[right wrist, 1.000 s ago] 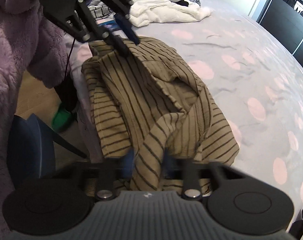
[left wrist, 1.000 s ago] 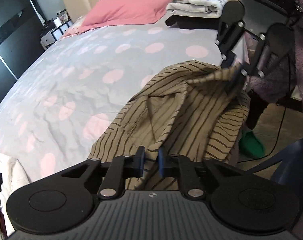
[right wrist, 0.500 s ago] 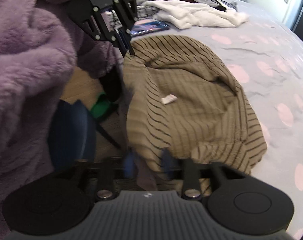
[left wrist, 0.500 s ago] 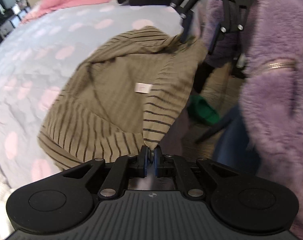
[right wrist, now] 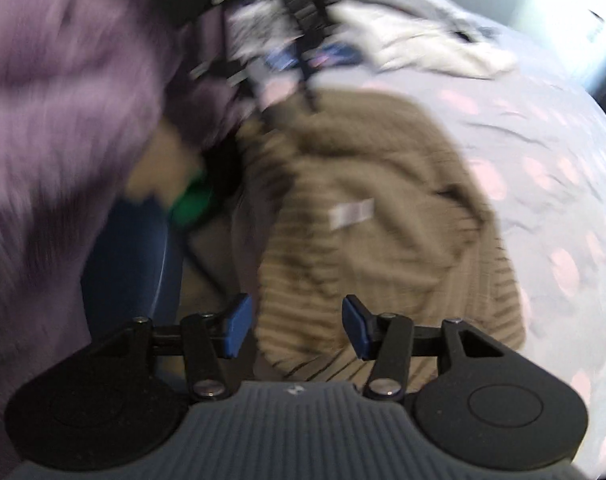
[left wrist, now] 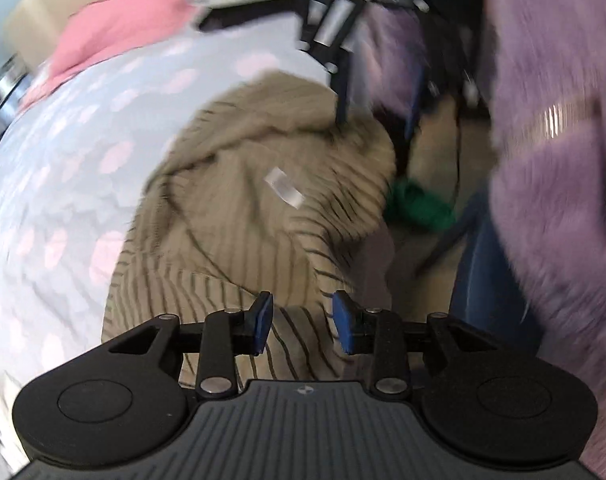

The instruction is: Fold clothes

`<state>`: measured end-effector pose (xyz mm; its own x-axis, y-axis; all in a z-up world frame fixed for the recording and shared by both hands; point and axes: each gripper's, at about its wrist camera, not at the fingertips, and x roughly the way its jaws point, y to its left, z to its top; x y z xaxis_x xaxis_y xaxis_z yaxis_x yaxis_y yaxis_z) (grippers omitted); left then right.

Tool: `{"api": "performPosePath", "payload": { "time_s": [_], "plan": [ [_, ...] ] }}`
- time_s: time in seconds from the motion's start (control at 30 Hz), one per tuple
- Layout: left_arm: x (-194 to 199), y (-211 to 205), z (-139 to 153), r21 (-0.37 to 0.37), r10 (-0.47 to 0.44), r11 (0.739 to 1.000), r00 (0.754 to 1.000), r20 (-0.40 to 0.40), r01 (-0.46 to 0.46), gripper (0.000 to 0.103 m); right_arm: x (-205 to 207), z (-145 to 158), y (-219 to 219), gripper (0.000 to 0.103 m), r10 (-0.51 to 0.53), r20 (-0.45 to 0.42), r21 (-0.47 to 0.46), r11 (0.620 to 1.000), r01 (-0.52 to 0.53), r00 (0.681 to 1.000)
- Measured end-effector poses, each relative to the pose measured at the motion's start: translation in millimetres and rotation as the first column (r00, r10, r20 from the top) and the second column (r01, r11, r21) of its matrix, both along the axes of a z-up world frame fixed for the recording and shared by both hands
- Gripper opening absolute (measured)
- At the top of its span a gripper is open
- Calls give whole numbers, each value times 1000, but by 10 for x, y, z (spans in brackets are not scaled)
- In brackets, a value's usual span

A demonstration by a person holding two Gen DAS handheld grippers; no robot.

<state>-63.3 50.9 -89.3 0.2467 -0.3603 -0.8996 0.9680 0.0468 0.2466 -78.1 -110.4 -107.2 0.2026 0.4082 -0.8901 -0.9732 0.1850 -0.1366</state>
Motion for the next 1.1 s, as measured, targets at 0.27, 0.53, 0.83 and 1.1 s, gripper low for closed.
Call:
{"api": "performPosePath", "payload": {
  "time_s": [0.27, 0.53, 0.83, 1.1],
  "plan": [
    [-44, -103, 1, 210, -279, 943, 957, 84, 257, 31, -36, -295, 217, 54, 205, 33, -235, 953, -192, 978],
    [-163, -241, -382, 395, -511, 800, 858, 54, 451, 31, 11, -454, 198, 52, 274, 30, -339, 907, -248, 961],
    [118, 42, -210, 266, -201, 948, 977, 75, 175, 4, 105, -314, -97, 16, 117, 64, -279, 956, -95, 991],
    [546, 539, 298, 4, 169, 985, 982, 85, -170, 2, 394, 113, -447, 6, -214, 107, -96, 970, 224, 971]
  ]
}}
